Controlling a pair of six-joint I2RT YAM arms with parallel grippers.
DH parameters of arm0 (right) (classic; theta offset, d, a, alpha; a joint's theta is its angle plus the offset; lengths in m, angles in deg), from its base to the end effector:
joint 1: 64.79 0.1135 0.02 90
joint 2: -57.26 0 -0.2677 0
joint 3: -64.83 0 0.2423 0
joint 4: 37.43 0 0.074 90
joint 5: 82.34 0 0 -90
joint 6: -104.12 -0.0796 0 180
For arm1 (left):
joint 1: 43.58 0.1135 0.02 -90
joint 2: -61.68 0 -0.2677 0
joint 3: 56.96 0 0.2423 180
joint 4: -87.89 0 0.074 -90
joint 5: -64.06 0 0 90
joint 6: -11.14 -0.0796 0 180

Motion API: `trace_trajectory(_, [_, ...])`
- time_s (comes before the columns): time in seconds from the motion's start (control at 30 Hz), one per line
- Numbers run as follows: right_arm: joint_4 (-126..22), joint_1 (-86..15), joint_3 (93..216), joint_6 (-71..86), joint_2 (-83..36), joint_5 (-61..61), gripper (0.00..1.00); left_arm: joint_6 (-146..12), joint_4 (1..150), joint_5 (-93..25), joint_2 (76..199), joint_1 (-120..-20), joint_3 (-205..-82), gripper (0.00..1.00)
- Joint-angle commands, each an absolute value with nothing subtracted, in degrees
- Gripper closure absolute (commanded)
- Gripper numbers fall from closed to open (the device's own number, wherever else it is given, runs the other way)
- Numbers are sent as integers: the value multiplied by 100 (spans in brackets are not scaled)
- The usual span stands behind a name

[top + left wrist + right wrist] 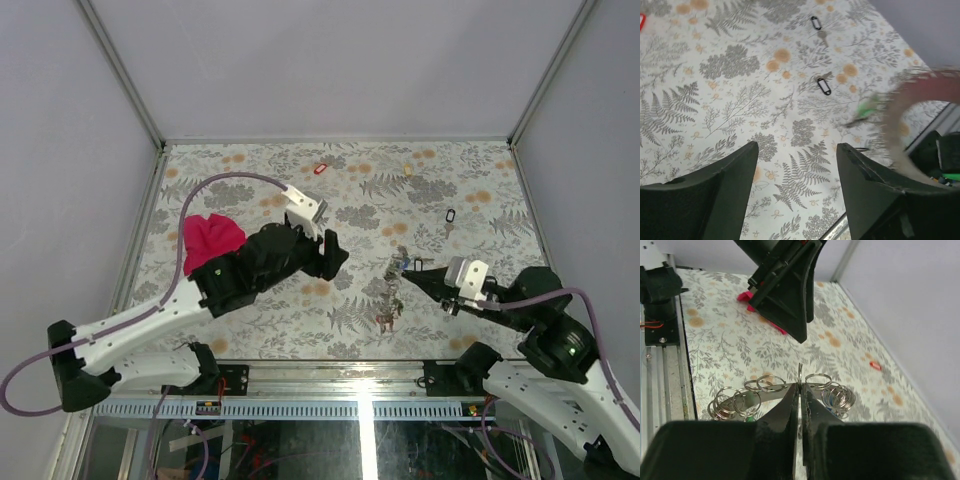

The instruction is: Put the keys on the keyring

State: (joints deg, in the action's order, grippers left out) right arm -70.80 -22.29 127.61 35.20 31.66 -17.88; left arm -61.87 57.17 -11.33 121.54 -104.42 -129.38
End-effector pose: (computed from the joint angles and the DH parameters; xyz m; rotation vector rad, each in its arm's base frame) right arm 0.0632 0.1044 0.3853 -1.0996 1.0841 0.6323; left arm 0.1469 -0.2221 0.3506 0.5538 1.8554 -0.6850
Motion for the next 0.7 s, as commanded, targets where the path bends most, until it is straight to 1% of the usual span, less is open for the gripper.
trace_trajectory(0.0, [-7698, -2195, 13511, 2822, 3384, -730, 98, -5644, 6020, -1903, 12795, -9820, -13202, 34])
trace_trajectory(0.1, [-8241, -2190, 13910, 2626, 3399, -428, 98, -5547, 6309, -2312, 13375, -9558, -13329, 33])
trace_trajectory(0.23, [-8830, -2197, 14435, 2301, 3361, 140, 99, -5392, 6535, -2417, 14226, -9491, -13688, 33])
trace_trajectory(0.4, [-9655, -2195, 15340, 1831, 3234, 1164, 99, -5218, 6131, -2332, 15641, -9502, -14718, 36])
trace_trajectory(0.47, [-9860, -2194, 15592, 1709, 3190, 1516, 99, -5183, 5887, -2232, 16221, -9564, -15211, 36])
trace_trajectory(0.6, [-10089, -2195, 15979, 1603, 3243, 1878, 99, -5292, 5500, -1575, 17275, -9925, -16154, 30])
trace_trajectory(0.67, [-10052, -2193, 16034, 1580, 3336, 1965, 99, -5323, 5268, -1349, 17854, -10090, -16653, 29])
